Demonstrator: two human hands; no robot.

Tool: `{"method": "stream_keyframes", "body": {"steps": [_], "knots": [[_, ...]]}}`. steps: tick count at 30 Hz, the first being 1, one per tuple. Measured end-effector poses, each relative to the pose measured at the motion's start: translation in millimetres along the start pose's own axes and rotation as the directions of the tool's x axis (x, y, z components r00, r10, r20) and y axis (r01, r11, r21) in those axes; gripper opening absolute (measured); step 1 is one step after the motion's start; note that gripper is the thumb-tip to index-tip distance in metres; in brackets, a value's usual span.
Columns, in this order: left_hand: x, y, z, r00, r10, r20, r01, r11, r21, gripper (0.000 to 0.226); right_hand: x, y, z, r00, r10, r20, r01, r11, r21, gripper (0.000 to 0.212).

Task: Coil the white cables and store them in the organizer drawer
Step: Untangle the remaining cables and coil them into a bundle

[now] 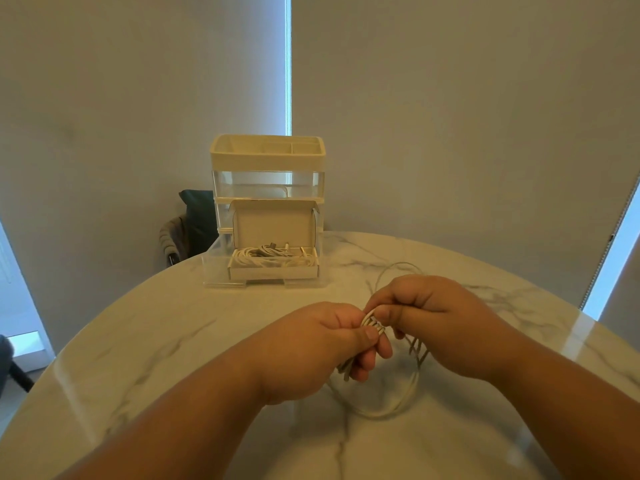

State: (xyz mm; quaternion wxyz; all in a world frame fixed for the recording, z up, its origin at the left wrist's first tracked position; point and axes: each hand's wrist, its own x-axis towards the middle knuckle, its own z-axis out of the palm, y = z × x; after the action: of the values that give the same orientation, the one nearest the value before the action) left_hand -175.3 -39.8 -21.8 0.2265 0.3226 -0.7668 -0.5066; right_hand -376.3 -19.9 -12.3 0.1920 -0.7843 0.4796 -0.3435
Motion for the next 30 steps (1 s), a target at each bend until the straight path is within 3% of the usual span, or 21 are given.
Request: {"method": "stream_keyframes", "body": {"steps": [4, 7, 11, 17, 22, 27, 30], "knots": [[-1.5, 0.3, -4.0, 0.999, -0.035, 0.035, 0.034, 0.999, 0.039, 0.024, -0.1, 3.2, -2.7, 0.999, 0.023, 0.039, -0.029, 0.988, 0.148, 0.013], [-4.0, 1.8, -10.4, 0.996, -0.018, 0.087, 0.014, 0.999, 0.043, 0.022, -0.4, 3.6, -0.8, 0.997, -0.027, 0.070, 0.024, 0.999, 0.034, 0.013], [-6.6, 4.8, -14.3, 0.989, -0.006, 0.145, 0.000, 0.999, 0.041, 0.024, -0.9, 0.4, 3.7, 0.994, -0.052, 0.094, 0.048, 0.998, 0.047, 0.021], [-5.5, -2.1, -10.5, 0.981, 0.015, 0.194, 0.035, 0.967, -0.251, 0.020, 0.2, 3.4, 7.9, 0.992, -0.083, 0.094, 0.080, 0.996, 0.042, 0.022], [-1.6, -4.8, -11.6, 0.984, 0.034, 0.175, 0.025, 0.946, -0.324, 0.022, 1.7, 6.3, 11.1, 0.993, -0.106, 0.054, 0.103, 0.993, 0.055, 0.021], [2.3, -3.5, -3.1, 0.990, 0.074, 0.122, -0.010, 0.890, -0.456, 0.022, 2.9, 14.9, 12.1, 0.995, -0.083, 0.063, 0.056, 0.935, 0.351, 0.025], [0.3, 4.2, -3.7, 0.995, 0.080, 0.062, -0.029, 0.812, -0.582, 0.021, 3.8, 26.0, 18.1, 0.997, -0.025, 0.075, -0.009, 0.905, 0.425, 0.030]]}}
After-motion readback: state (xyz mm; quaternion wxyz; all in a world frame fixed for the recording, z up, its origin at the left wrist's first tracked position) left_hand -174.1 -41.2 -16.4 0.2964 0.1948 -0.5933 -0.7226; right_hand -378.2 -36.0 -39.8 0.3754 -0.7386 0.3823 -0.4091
